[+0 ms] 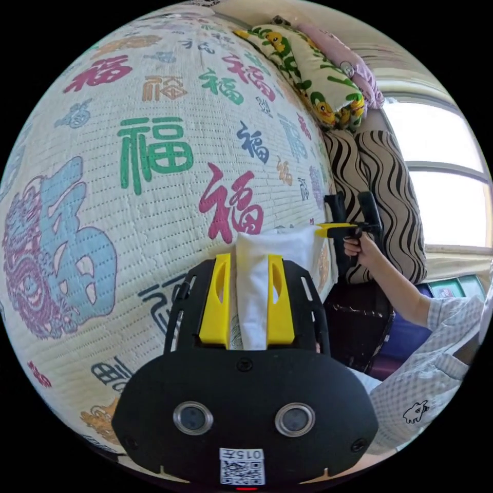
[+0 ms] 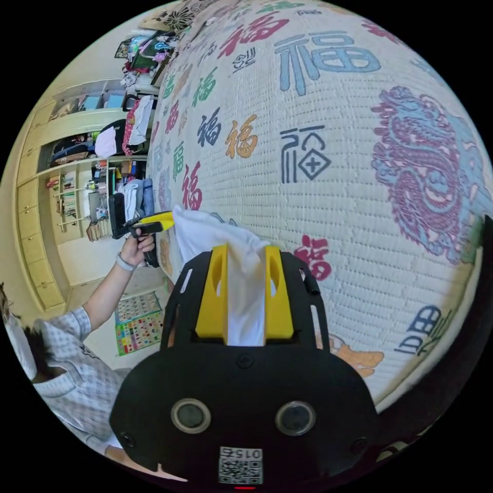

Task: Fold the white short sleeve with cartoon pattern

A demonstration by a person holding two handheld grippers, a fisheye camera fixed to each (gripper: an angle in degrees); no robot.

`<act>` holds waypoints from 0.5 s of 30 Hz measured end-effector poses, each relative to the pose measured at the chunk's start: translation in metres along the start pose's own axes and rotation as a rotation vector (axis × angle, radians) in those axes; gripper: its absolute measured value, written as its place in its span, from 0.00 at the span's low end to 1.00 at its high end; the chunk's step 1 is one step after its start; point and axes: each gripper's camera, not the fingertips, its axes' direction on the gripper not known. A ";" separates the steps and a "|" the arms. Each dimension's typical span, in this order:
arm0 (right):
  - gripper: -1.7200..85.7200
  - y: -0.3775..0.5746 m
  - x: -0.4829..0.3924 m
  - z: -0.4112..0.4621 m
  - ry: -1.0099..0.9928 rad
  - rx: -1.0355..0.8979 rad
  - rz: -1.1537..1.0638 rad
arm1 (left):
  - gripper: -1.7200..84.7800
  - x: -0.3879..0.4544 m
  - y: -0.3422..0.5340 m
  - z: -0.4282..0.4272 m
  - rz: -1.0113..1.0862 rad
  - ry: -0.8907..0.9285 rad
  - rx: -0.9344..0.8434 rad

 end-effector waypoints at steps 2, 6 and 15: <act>0.11 -0.006 0.003 0.015 -0.009 -0.077 0.013 | 0.13 -0.005 -0.006 0.009 0.005 0.024 -0.058; 0.09 -0.011 0.014 0.018 -0.052 -0.124 0.048 | 0.09 -0.015 -0.016 0.009 0.018 0.052 -0.086; 0.07 -0.030 -0.013 -0.033 0.082 0.024 -0.067 | 0.03 -0.003 -0.060 -0.041 0.157 -0.027 0.055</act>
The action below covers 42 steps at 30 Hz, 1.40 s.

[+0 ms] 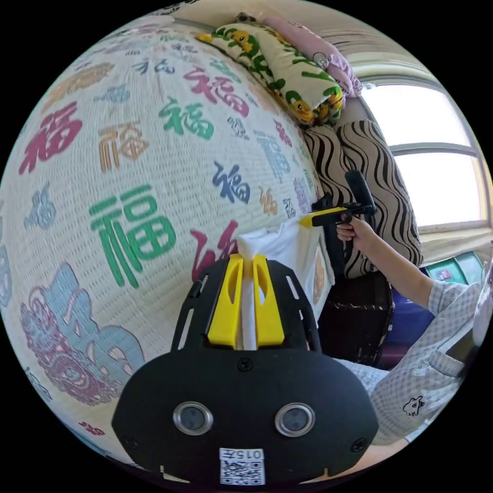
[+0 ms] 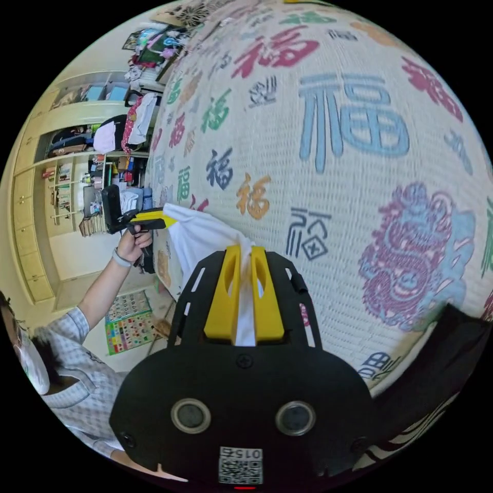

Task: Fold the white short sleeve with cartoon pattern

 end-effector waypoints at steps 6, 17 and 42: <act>0.07 0.045 -0.039 -0.026 0.004 0.088 -0.193 | 0.03 0.031 0.031 -0.037 0.270 0.038 0.089; 0.07 0.210 -0.059 0.078 -0.031 -0.050 -0.170 | 0.04 0.062 0.187 0.006 0.288 0.064 -0.116; 0.11 0.157 -0.022 0.116 0.069 0.064 0.256 | 0.05 -0.011 0.190 0.047 -0.222 0.043 -0.026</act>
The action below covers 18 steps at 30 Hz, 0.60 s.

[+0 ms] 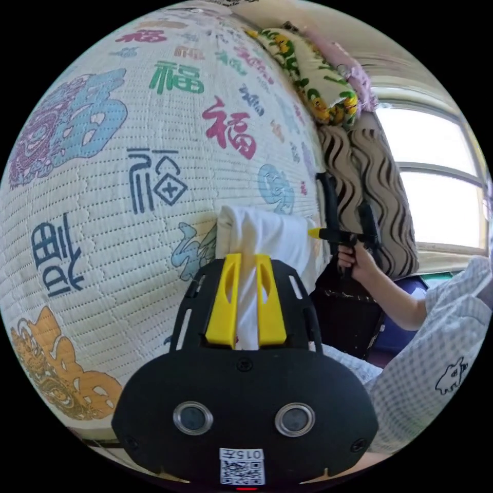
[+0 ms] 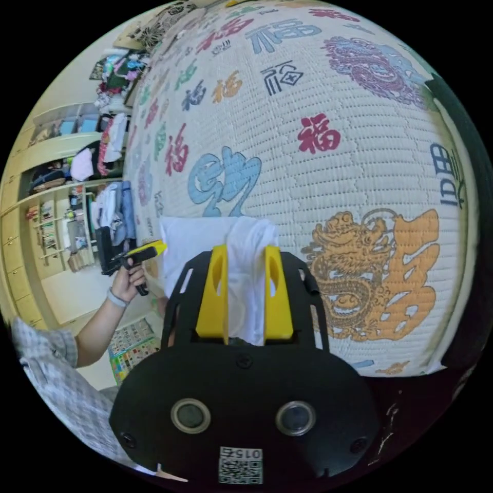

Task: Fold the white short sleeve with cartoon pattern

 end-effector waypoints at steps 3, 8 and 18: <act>0.04 0.003 0.014 -0.012 0.025 0.074 0.074 | 0.03 -0.004 0.000 -0.005 -0.001 -0.007 -0.004; 0.03 0.021 0.054 -0.041 -0.093 0.170 0.202 | 0.03 -0.016 0.011 -0.020 -0.065 -0.010 0.060; 0.02 -0.042 -0.019 0.033 0.017 -0.165 -0.167 | 0.03 -0.012 -0.011 0.004 -0.045 -0.044 -0.003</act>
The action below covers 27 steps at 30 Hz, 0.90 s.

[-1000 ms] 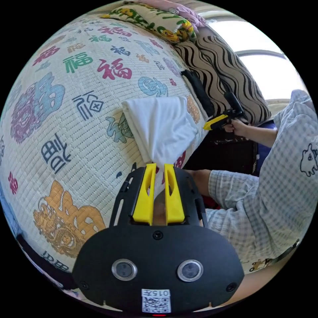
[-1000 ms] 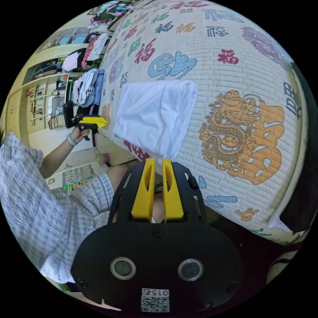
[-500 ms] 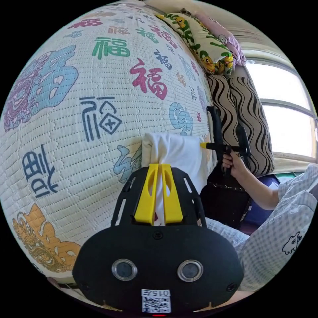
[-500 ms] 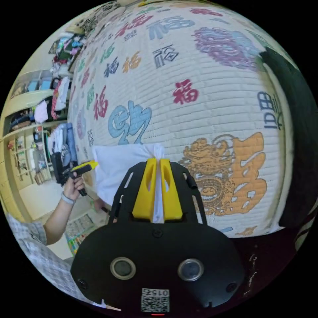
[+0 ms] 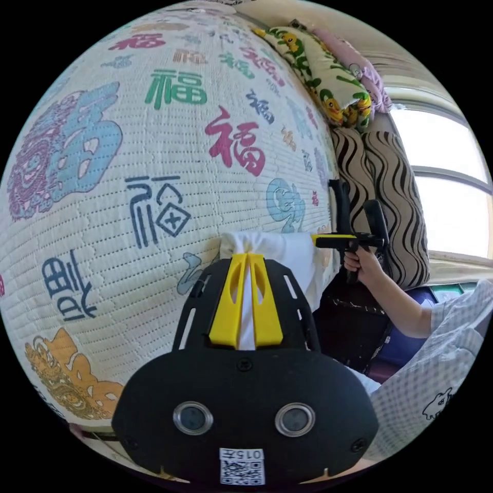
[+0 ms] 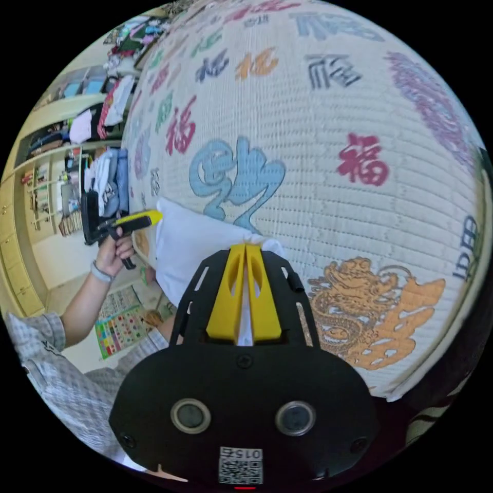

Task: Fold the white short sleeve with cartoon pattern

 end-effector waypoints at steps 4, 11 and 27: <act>0.02 0.021 0.020 -0.022 0.023 0.125 0.087 | 0.02 -0.010 0.013 -0.015 -0.040 -0.082 0.034; 0.14 0.064 0.022 -0.012 -0.176 0.048 0.084 | 0.12 -0.012 0.066 -0.025 -0.052 0.069 0.009; 0.09 0.079 0.043 0.000 -0.220 0.061 0.059 | 0.07 -0.030 0.093 -0.025 0.076 -0.085 -0.114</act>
